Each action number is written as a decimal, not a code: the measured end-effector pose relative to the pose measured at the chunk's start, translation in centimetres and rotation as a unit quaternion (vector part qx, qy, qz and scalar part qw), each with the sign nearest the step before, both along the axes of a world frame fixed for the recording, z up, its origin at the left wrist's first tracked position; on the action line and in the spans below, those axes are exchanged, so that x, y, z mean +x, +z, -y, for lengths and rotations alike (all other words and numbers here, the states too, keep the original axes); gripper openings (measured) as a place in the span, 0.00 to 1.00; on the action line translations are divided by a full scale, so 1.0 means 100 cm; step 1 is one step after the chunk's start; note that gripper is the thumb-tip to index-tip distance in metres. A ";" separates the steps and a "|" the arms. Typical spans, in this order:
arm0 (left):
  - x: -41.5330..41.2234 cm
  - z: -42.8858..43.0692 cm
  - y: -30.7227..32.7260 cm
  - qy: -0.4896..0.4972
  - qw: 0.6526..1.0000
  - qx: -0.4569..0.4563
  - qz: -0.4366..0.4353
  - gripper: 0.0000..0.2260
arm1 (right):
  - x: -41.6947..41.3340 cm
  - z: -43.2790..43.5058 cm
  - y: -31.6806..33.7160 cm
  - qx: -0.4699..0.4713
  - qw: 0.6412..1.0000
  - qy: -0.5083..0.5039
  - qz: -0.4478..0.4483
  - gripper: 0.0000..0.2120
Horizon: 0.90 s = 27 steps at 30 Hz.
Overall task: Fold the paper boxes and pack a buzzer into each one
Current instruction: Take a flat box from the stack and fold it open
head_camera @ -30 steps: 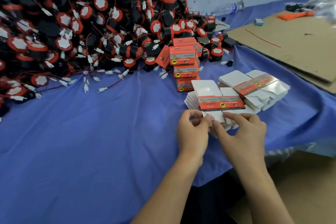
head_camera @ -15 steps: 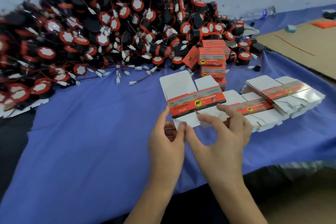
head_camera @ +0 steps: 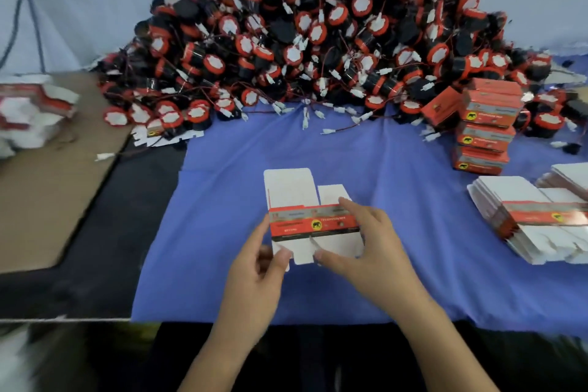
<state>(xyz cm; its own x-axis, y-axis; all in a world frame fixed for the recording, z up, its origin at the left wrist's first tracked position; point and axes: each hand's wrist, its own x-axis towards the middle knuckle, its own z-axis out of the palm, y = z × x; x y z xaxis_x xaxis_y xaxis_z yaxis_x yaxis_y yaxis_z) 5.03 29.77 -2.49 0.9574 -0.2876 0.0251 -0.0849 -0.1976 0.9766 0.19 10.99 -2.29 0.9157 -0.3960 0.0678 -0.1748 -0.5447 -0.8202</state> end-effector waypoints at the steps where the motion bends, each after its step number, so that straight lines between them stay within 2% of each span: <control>1: 0.002 -0.004 -0.004 0.000 0.999 0.031 0.015 0.28 | 0.001 -0.006 -0.001 -0.026 1.000 0.007 -0.010 0.41; 5: 0.003 -0.017 -0.015 -0.014 0.993 0.101 0.063 0.32 | 0.002 -0.022 0.003 -0.045 0.998 0.006 -0.036 0.38; 10: 0.000 -0.026 -0.014 -0.046 0.992 0.093 0.066 0.30 | 0.002 -0.030 0.018 -0.009 0.998 0.003 -0.056 0.34; 12: 0.001 -0.028 -0.014 -0.054 0.994 0.080 0.054 0.35 | 0.002 -0.034 0.022 0.073 0.996 0.007 -0.053 0.30; 15: -0.002 -0.025 -0.007 -0.125 0.990 0.055 0.028 0.41 | 0.000 -0.042 0.031 0.238 0.969 0.047 -0.035 0.26; 18: -0.006 -0.020 -0.002 -0.165 0.986 0.018 0.005 0.50 | -0.004 -0.049 0.038 0.312 0.948 0.059 -0.016 0.26; 20: -0.005 -0.022 0.000 -0.144 0.988 0.026 0.051 0.53 | -0.007 -0.048 0.043 0.353 0.934 0.046 -0.003 0.26; 24: -0.003 -0.027 0.005 -0.057 0.986 -0.023 0.155 0.38 | -0.017 -0.039 0.054 0.453 0.890 0.058 -0.012 0.25; 27: 0.001 -0.026 0.012 -0.024 0.970 -0.072 0.233 0.30 | -0.023 -0.038 0.057 0.485 0.870 0.081 -0.048 0.25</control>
<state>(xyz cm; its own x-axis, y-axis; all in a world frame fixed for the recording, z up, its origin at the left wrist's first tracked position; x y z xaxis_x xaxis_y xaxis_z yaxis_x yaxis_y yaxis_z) 5.09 32.42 -1.29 0.8186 -0.2928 0.4942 -0.5285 -0.0469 0.8476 -2.12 14.78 3.37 0.9479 -0.0905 -0.3053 -0.2525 0.3707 -0.8938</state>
